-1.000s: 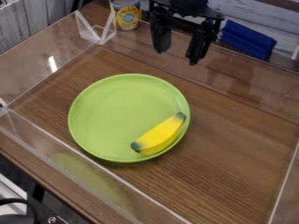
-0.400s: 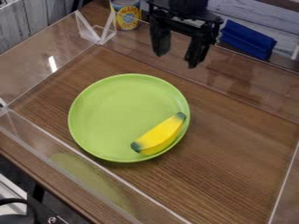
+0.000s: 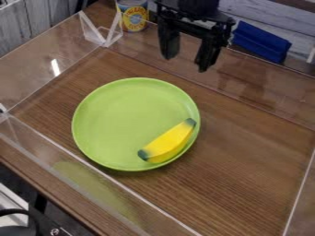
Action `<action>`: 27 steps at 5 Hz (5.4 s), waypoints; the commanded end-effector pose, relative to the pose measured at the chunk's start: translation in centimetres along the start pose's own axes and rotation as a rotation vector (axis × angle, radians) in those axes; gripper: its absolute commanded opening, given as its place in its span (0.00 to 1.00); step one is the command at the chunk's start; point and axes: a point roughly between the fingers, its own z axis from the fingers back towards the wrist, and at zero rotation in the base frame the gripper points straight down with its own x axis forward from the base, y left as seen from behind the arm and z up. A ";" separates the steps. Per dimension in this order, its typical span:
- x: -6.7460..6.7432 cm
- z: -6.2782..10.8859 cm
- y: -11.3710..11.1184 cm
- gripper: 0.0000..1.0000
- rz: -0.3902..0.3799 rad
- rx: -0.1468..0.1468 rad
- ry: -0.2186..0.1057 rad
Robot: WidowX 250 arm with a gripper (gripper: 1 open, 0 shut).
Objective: Put the banana in the green plate
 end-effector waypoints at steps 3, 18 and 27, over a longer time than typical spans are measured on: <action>0.8 1.7 3.5 1.00 0.038 0.004 -0.094; 2.3 -0.1 4.6 1.00 -0.062 0.034 -0.166; 3.9 1.2 5.4 1.00 -0.057 -0.027 -0.217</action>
